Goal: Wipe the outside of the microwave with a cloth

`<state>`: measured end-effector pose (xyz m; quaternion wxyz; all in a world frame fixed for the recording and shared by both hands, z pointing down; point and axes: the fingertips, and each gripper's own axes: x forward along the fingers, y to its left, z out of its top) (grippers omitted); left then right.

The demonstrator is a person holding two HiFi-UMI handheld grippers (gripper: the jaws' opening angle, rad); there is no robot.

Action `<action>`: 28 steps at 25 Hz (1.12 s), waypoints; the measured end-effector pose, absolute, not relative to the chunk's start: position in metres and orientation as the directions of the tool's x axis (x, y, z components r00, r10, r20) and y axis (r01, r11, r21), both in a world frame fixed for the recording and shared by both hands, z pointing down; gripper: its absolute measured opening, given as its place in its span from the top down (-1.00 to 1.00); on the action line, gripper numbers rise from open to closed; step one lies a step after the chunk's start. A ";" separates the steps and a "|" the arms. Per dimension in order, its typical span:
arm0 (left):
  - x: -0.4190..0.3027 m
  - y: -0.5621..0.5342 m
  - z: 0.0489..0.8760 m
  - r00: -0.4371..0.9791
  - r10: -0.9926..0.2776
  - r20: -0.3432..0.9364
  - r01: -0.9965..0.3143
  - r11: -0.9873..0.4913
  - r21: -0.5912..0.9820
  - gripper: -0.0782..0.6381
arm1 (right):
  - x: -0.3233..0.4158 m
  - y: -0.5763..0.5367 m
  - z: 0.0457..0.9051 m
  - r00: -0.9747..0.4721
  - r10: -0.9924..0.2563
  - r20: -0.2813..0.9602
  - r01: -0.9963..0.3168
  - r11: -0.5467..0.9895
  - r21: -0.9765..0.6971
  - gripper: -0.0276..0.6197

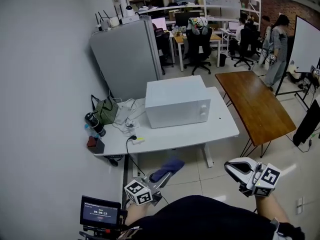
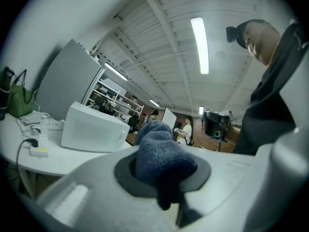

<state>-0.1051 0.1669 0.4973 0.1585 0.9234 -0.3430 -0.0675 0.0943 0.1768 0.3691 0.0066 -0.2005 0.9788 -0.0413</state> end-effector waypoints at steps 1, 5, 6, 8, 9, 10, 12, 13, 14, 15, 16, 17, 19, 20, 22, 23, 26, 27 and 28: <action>-0.087 0.174 0.496 0.753 -0.658 -0.026 -0.610 -0.712 0.347 0.62 | 0.109 0.185 0.373 -0.924 -0.383 0.000 -0.381 0.920 -0.093 0.90; -0.022 0.200 0.494 0.737 -0.673 -0.068 -0.603 -0.699 0.383 0.62 | 0.164 0.213 0.394 -0.941 -0.338 0.014 -0.337 0.933 -0.130 0.90; -0.009 0.206 0.492 0.738 -0.671 -0.076 -0.598 -0.701 0.388 0.62 | 0.177 0.216 0.399 -0.942 -0.336 0.019 -0.336 0.932 -0.135 0.90; 0.011 0.217 0.485 0.735 -0.673 -0.079 -0.599 -0.700 0.389 0.62 | 0.201 0.216 0.405 -0.934 -0.356 0.018 -0.355 0.925 -0.136 0.90; 0.016 0.221 0.480 0.735 -0.673 -0.080 -0.601 -0.702 0.382 0.62 | 0.207 0.218 0.404 -0.934 -0.357 0.015 -0.356 0.925 -0.137 0.90; 0.016 0.226 0.474 0.735 -0.674 -0.081 -0.605 -0.704 0.373 0.62 | 0.208 0.224 0.401 -0.937 -0.349 0.012 -0.347 0.927 -0.139 0.90; 0.008 0.232 0.459 0.725 -0.683 -0.084 -0.620 -0.701 0.353 0.62 | 0.202 0.236 0.392 -0.944 -0.331 0.006 -0.329 0.934 -0.138 0.90; 0.002 0.234 0.453 0.720 -0.688 -0.092 -0.625 -0.700 0.346 0.62 | 0.199 0.238 0.388 -0.943 -0.333 0.000 -0.330 0.935 -0.131 0.90; -0.005 0.236 0.449 0.715 -0.691 -0.102 -0.628 -0.700 0.341 0.62 | 0.197 0.239 0.385 -0.940 -0.342 -0.010 -0.338 0.933 -0.123 0.90; -0.012 0.237 0.446 0.712 -0.693 -0.111 -0.629 -0.700 0.338 0.62 | 0.195 0.238 0.384 -0.934 -0.356 -0.022 -0.351 0.929 -0.117 0.90; -0.020 0.238 0.444 0.711 -0.694 -0.117 -0.629 -0.701 0.336 0.62 | 0.191 0.238 0.383 -0.928 -0.370 -0.037 -0.364 0.924 -0.118 0.90; -0.029 0.240 0.442 0.710 -0.694 -0.121 -0.628 -0.702 0.336 0.62 | 0.186 0.239 0.383 -0.924 -0.380 -0.053 -0.371 0.920 -0.127 0.90; -0.047 0.245 0.437 0.709 -0.694 -0.126 -0.631 -0.703 0.328 0.62 | 0.172 0.244 0.381 -0.921 -0.381 -0.076 -0.369 0.919 -0.142 0.90; -0.056 0.246 0.435 0.706 -0.696 -0.128 -0.635 -0.703 0.321 0.62 | 0.164 0.247 0.381 -0.925 -0.375 -0.069 -0.363 0.922 -0.137 0.90; -0.073 0.247 0.435 0.698 -0.705 -0.126 -0.645 -0.696 0.316 0.62 | 0.148 0.252 0.377 -0.932 -0.360 -0.054 -0.352 0.929 -0.119 0.90; -0.081 0.248 0.437 0.695 -0.709 -0.120 -0.650 -0.691 0.317 0.63 | 0.142 0.253 0.374 -0.932 -0.359 -0.057 -0.352 0.930 -0.110 0.90; -0.094 0.247 0.440 0.695 -0.710 -0.115 -0.649 -0.688 0.323 0.63 | 0.132 0.251 0.370 -0.925 -0.374 -0.066 -0.369 0.926 -0.081 0.90; -0.096 0.246 0.439 0.696 -0.707 -0.123 -0.646 -0.692 0.324 0.63 | 0.130 0.251 0.370 -0.925 -0.375 -0.062 -0.370 0.926 -0.079 0.90; -0.098 0.246 0.438 0.697 -0.704 -0.132 -0.641 -0.695 0.325 0.62 | 0.128 0.251 0.371 -0.924 -0.377 -0.057 -0.372 0.925 -0.078 0.90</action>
